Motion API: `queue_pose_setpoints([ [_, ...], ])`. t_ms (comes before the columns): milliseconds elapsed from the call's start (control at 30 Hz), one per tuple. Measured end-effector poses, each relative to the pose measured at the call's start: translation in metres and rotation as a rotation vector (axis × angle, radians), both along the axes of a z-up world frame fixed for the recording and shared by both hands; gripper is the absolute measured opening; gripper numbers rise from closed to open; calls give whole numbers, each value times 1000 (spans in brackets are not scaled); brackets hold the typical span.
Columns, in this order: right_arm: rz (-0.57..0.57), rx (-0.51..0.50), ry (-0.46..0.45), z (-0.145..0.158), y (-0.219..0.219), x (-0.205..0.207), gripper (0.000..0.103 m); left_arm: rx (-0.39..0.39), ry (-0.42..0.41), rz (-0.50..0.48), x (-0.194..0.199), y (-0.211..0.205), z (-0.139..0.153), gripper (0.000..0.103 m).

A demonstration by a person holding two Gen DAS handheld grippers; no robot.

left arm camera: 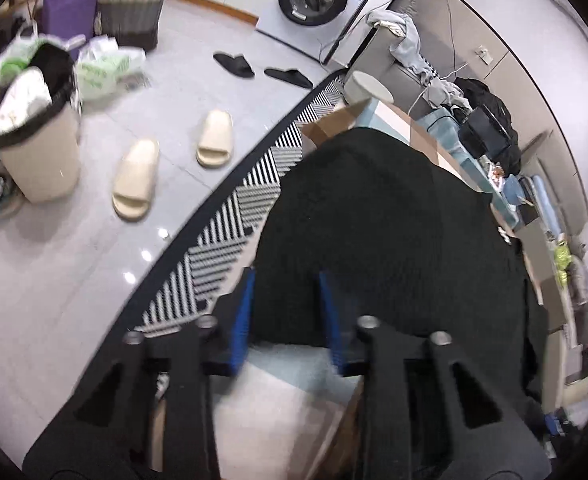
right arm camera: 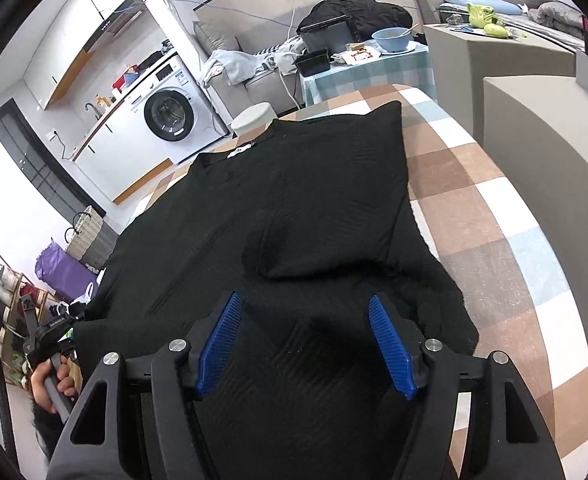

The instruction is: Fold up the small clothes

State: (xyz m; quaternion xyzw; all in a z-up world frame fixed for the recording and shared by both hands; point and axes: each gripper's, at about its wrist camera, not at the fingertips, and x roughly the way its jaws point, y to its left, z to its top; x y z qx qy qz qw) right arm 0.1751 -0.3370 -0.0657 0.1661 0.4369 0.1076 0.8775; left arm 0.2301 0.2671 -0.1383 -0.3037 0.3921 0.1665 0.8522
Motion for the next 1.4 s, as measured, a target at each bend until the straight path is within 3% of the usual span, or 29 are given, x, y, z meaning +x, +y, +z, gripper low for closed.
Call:
queue_pose_setpoints([
  [167, -21, 5, -8, 3, -7, -3, 68, 56, -39, 7, 5, -6, 14, 6],
  [367, -29, 25, -13, 3, -11, -6, 68, 154, -155, 8, -4, -27, 62, 4],
  [533, -24, 41, -18, 2, -14, -10, 68, 232, -244, -52, 10, -66, 114, 4],
  [633, -26, 54, -19, 0, -16, -13, 68, 281, -287, -148, 33, -108, 140, 4],
  [700, -30, 68, -14, -1, -16, -12, 68, 282, -315, -268, 53, -147, 154, 4],
  [767, -28, 79, -12, -1, -16, -12, 68, 266, -333, -360, 66, -180, 160, 0],
  [867, -25, 84, -19, 1, -15, -13, 69, 178, -286, -545, 85, -230, 147, 0],
  [900, -26, 86, -19, 1, -15, -13, 69, 124, -287, -593, 86, -239, 139, 1],
  [967, -33, 88, -18, 0, -17, -14, 69, 89, -280, -599, 79, -244, 131, 14],
  [1033, -37, 86, -19, 0, -19, -16, 70, 106, -240, -535, 72, -232, 127, 56],
  [1067, -43, 85, -19, 0, -21, -16, 70, 113, -240, -507, 70, -227, 127, 62],
  [1233, -39, 82, -15, -3, -20, -15, 71, 124, -183, -374, 74, -180, 119, 65],
  [1400, -25, 82, -4, -5, -17, -12, 71, 144, -98, -273, 114, -138, 93, 65],
])
